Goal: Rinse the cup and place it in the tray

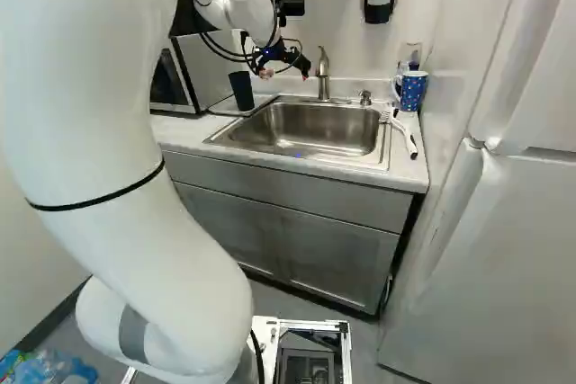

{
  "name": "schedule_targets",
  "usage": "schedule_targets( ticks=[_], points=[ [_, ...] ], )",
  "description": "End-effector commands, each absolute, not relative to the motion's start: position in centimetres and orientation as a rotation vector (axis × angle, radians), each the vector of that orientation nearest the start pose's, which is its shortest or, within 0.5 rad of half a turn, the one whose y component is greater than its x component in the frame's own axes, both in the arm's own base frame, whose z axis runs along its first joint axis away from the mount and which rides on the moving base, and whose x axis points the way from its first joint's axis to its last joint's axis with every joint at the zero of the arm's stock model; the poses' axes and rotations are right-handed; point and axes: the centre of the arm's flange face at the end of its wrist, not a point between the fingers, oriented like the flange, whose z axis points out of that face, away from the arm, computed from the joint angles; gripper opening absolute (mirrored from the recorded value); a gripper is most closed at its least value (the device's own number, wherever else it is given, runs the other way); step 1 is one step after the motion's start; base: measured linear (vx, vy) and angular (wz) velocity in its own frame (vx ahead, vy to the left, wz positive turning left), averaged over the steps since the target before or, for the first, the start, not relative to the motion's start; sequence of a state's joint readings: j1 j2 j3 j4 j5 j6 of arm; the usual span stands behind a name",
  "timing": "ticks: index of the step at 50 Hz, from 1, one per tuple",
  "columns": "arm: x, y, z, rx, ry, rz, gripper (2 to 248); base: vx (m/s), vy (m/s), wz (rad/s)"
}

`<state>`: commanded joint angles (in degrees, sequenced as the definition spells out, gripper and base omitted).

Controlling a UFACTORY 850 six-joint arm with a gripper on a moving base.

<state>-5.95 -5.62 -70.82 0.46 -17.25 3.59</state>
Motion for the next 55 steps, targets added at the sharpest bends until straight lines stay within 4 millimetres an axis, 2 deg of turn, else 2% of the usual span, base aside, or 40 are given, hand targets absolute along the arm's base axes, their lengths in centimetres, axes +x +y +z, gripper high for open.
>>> schedule_targets(
  ticks=[33,55],
  points=[
    [49.8,-9.1,64.9,-2.890,0.364,-1.287,247,0.000,0.000,0.000],
    [49.7,-9.2,64.9,-2.890,0.366,-1.288,247,0.000,0.000,0.000]
  ],
)
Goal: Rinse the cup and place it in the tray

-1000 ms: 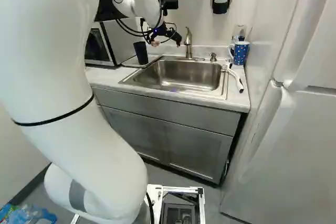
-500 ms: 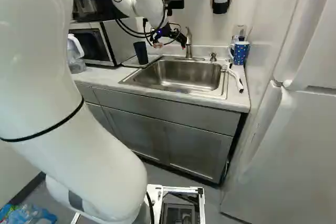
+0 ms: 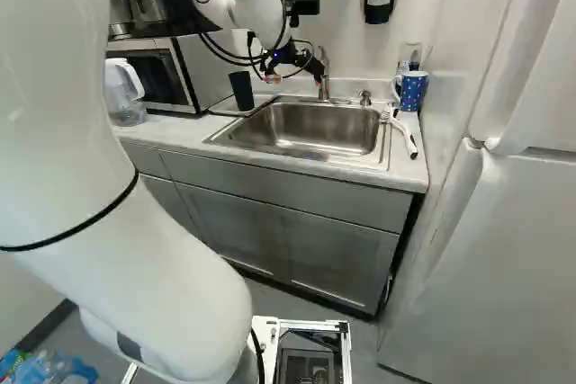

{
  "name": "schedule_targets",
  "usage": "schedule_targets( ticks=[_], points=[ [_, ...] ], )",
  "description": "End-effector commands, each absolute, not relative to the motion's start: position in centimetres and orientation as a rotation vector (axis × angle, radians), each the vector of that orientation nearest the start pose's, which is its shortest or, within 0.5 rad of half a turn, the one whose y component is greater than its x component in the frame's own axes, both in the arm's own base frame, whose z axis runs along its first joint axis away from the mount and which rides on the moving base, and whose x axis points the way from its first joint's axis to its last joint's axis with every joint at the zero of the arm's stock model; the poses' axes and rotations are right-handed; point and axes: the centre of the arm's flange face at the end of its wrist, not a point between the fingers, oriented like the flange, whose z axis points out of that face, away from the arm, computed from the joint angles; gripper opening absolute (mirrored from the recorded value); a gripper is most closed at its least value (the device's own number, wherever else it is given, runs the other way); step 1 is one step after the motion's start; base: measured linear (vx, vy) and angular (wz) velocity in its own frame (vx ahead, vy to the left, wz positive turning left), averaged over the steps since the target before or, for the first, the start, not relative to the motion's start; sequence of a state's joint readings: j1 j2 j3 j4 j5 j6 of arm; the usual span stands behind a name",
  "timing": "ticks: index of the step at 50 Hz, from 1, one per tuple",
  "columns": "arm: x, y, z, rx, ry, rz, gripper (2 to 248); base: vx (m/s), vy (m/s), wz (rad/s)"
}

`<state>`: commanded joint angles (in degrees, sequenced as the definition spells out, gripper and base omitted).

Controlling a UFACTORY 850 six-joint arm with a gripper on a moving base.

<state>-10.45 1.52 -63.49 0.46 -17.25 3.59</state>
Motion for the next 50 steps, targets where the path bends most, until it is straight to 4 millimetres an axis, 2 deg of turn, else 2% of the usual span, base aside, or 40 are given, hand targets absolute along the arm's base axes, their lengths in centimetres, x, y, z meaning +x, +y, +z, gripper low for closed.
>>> schedule_targets(
  ticks=[50],
  points=[
    [49.74,-9.15,64.93,-2.890,0.366,-1.288,247,-0.003,0.000,0.000]
  ],
)
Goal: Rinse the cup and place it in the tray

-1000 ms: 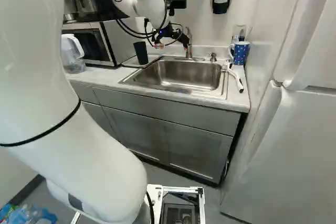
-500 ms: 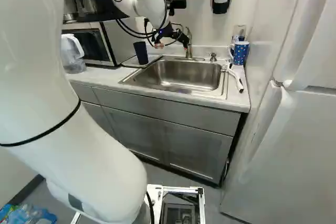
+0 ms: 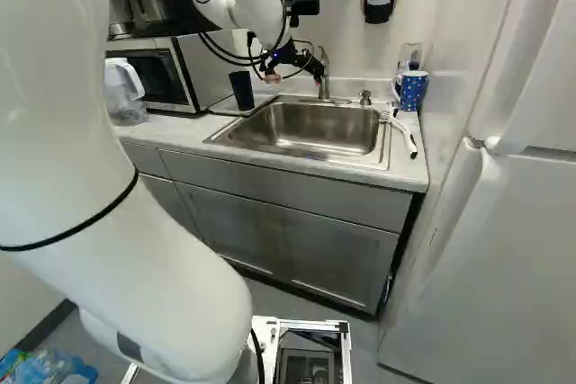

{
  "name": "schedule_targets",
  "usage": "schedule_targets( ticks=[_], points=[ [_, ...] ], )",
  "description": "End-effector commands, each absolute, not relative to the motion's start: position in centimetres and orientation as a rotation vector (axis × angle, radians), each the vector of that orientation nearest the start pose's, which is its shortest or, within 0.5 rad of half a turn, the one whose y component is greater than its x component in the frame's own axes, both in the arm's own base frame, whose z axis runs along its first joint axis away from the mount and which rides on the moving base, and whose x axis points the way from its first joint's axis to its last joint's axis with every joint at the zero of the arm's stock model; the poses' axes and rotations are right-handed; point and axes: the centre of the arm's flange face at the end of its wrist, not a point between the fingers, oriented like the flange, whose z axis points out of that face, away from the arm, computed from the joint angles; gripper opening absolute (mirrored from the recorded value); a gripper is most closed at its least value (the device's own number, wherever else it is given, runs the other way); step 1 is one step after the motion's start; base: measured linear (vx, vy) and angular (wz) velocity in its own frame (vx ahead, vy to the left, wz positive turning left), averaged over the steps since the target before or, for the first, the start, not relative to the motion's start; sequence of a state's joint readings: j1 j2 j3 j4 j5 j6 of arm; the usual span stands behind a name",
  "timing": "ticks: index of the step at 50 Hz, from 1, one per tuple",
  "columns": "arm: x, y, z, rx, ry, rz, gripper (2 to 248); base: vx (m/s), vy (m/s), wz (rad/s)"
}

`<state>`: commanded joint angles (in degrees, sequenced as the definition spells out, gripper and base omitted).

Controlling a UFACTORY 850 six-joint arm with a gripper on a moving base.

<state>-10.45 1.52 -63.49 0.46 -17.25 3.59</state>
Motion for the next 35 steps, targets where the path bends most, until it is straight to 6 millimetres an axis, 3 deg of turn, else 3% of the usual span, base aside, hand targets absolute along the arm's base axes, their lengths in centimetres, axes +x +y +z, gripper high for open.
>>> schedule_targets(
  ticks=[35],
  points=[
    [49.74,-9.15,64.93,-2.890,0.366,-1.288,247,-0.086,0.001,0.000]
  ],
)
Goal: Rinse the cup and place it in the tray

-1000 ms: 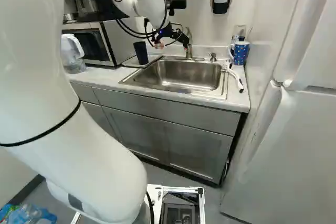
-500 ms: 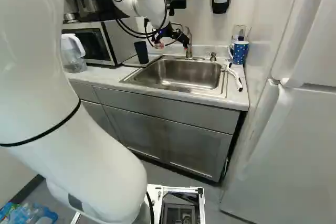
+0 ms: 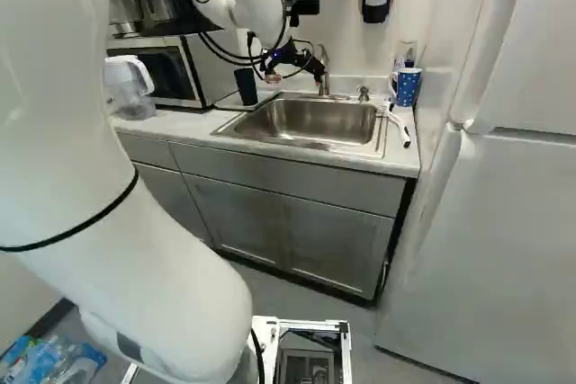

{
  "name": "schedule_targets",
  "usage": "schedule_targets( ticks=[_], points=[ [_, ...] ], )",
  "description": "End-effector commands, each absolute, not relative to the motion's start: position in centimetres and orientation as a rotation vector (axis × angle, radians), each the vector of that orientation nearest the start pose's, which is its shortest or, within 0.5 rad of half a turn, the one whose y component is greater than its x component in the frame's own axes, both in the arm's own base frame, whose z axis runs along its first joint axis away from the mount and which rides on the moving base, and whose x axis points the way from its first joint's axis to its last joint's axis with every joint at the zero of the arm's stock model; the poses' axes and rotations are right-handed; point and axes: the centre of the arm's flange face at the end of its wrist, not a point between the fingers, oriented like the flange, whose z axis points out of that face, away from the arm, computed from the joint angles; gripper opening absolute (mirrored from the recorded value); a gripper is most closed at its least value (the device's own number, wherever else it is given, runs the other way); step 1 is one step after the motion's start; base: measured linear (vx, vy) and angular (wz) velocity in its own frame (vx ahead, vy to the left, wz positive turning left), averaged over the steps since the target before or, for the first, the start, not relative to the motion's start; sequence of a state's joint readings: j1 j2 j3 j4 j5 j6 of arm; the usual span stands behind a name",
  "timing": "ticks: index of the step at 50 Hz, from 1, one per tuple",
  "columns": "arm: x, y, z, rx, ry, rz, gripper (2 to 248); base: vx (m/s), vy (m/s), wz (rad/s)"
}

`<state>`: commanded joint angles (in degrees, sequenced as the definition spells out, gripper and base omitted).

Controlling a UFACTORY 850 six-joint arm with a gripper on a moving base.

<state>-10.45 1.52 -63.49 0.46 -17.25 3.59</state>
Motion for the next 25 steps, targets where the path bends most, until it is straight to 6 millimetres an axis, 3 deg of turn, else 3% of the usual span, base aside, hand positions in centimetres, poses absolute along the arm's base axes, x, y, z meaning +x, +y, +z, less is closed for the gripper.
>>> schedule_targets(
  ticks=[25],
  points=[
    [49.74,-9.15,64.93,-2.890,0.366,-1.288,247,-0.128,-0.002,0.003]
  ],
)
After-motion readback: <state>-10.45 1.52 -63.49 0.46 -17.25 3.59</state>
